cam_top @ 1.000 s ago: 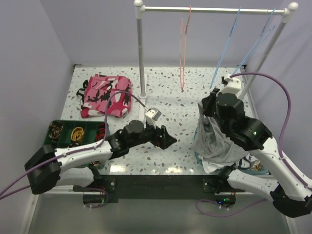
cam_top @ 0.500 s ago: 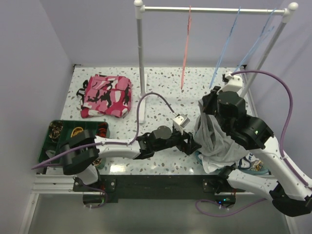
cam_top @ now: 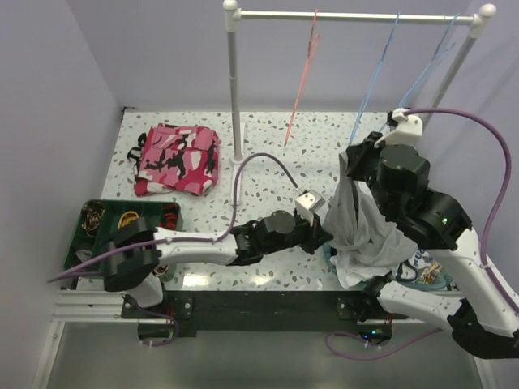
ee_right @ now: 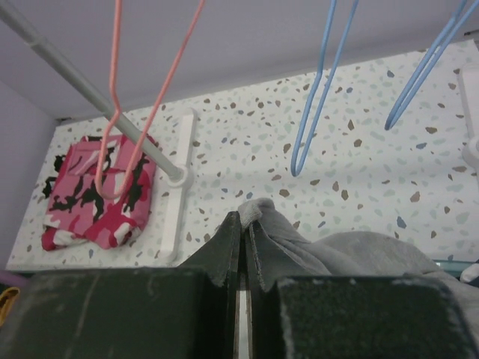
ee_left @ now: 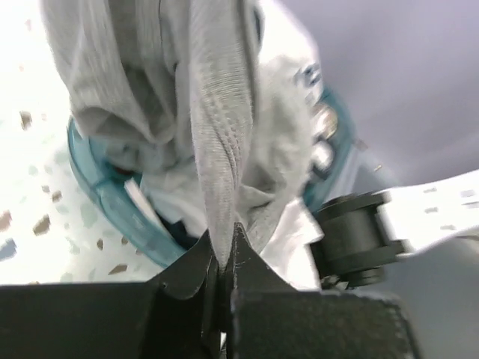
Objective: Place the tank top on the hanger
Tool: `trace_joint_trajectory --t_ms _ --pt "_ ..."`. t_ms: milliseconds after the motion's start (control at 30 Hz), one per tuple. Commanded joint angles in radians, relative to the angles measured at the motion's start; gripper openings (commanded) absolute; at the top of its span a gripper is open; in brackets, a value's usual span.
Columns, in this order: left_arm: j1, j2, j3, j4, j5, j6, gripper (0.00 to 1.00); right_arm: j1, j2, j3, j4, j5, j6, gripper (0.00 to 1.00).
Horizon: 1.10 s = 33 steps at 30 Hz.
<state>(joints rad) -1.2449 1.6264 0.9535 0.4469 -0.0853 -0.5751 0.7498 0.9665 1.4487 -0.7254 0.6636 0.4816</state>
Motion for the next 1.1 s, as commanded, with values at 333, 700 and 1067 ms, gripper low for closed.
trace_joint_trajectory --t_ms 333,700,1067 --pt "-0.002 -0.436 0.539 -0.41 -0.27 0.403 0.0 -0.001 0.047 0.326 0.352 -0.117 -0.093 0.0" --pt "-0.002 -0.395 0.982 -0.494 -0.398 0.653 0.0 -0.001 0.176 0.492 0.572 -0.203 -0.057 0.0" --pt "-0.002 -0.399 1.039 -0.488 -0.473 0.745 0.0 -0.003 0.239 0.495 0.607 -0.208 -0.031 0.0"
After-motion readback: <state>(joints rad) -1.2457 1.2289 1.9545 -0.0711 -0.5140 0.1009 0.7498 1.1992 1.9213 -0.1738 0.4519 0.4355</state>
